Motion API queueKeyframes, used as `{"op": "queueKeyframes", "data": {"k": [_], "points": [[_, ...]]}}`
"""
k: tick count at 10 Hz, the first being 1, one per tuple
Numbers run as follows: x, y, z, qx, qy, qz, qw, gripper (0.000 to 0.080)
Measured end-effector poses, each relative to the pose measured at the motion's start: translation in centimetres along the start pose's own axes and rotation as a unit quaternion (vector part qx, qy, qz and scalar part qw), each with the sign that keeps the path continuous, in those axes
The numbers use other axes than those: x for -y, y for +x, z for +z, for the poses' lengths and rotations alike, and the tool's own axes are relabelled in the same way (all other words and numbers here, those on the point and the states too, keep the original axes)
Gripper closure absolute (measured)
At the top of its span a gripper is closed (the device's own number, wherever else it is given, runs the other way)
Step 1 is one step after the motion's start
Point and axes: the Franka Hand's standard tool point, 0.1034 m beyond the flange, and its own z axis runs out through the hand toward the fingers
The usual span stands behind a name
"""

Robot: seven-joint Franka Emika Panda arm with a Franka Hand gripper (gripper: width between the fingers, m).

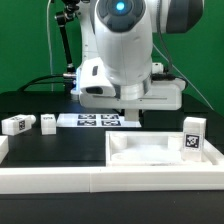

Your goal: Assemble square table

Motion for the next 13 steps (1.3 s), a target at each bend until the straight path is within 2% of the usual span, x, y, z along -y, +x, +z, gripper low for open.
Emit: {"op": "queueKeyframes", "data": {"k": [1, 3, 4, 6, 8, 10, 11, 13], "points": [[-0.7, -0.2, -0.5, -0.018, 0.004, -0.018, 1.000, 0.0509], [-1.4, -0.3, -4.4, -0.083, 0.015, -0.028, 0.996, 0.0509], [-1.4, -0.5, -5.5, -0.102, 0.018, -0.028, 0.994, 0.0509], [-0.3, -0.2, -7.9, -0.174, 0.021, -0.027, 0.984, 0.0509], [-0.8, 0.1, -7.3, -0.251, 0.016, -0.027, 0.968, 0.0509], [-0.9, 0.7, -7.9, -0.311, 0.012, -0.028, 0.950, 0.0509], [-1.4, 0.8, -8.7, -0.338, 0.009, -0.039, 0.940, 0.0509], [-0.3, 1.2, -11.9, -0.401, 0.009, -0.043, 0.915, 0.0509]]}}
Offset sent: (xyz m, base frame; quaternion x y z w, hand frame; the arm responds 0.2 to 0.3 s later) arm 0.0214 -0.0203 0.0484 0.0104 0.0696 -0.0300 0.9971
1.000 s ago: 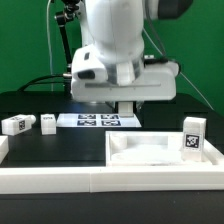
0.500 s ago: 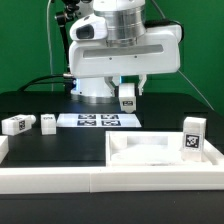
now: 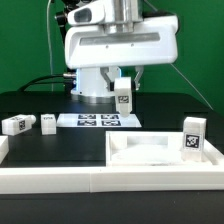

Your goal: Assemble square table

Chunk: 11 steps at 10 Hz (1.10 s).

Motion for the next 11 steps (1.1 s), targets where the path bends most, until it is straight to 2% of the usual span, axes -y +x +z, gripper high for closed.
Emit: {"op": "queueKeyframes", "data": {"k": [2, 4, 7, 10, 11], "points": [[-0.6, -0.3, 0.3, -0.064, -0.010, -0.004, 0.998, 0.0509], [-1.0, 0.1, 0.2, -0.134, -0.022, -0.014, 0.991, 0.0509], [-0.7, 2.7, -0.5, -0.134, -0.020, -0.035, 0.990, 0.0509], [-0.7, 2.5, -0.3, -0.132, -0.021, -0.035, 0.990, 0.0509], [-1.1, 2.9, 0.0, -0.132, -0.024, -0.043, 0.990, 0.0509]]}}
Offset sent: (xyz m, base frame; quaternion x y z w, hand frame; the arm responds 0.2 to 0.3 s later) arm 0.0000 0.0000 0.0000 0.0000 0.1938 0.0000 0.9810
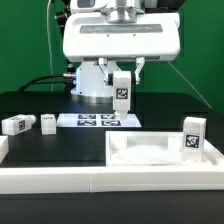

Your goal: Assemble square table

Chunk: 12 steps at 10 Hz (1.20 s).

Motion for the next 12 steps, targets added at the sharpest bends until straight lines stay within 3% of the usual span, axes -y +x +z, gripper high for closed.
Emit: {"op": "queueKeyframes", "data": {"k": [1, 3, 4, 8, 12], "points": [[-0.3, 0.6, 0.8, 0.003, -0.002, -0.014, 1.000, 0.0509], [-1.6, 5.5, 2.1, -0.025, -0.009, -0.035, 0.999, 0.0509], [-1.5, 5.3, 2.2, -0.042, -0.014, -0.039, 0.998, 0.0509], [-1.4, 5.0, 2.5, -0.034, -0.013, -0.039, 0.999, 0.0509], [-0.3, 7.2, 4.0, -0.039, -0.009, -0.044, 0.998, 0.0509]]}}
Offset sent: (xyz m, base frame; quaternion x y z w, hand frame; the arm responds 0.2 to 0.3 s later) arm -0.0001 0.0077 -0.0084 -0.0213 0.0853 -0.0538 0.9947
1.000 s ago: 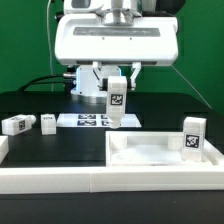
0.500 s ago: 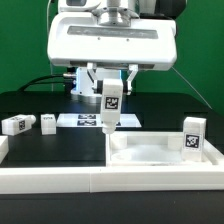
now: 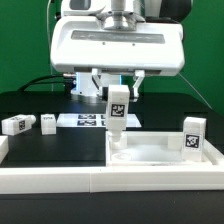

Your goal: Assemble square table

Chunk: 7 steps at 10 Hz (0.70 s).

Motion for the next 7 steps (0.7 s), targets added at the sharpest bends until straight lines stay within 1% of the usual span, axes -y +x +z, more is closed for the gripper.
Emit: {"op": "queueKeyframes", "data": {"k": [1, 2, 5, 6, 7], "points": [[0.18, 0.16, 0.31, -0.001, 0.000, -0.002, 1.000, 0.0509], [0.36, 0.37, 0.39, -0.018, -0.004, -0.004, 1.000, 0.0509], [0.39, 0.24, 0.52, -0.018, -0.005, -0.004, 1.000, 0.0509], [0.69, 0.06, 0.74, -0.028, -0.006, -0.007, 1.000, 0.0509], [0.81, -0.15, 0.94, -0.025, -0.006, -0.007, 1.000, 0.0509]]}}
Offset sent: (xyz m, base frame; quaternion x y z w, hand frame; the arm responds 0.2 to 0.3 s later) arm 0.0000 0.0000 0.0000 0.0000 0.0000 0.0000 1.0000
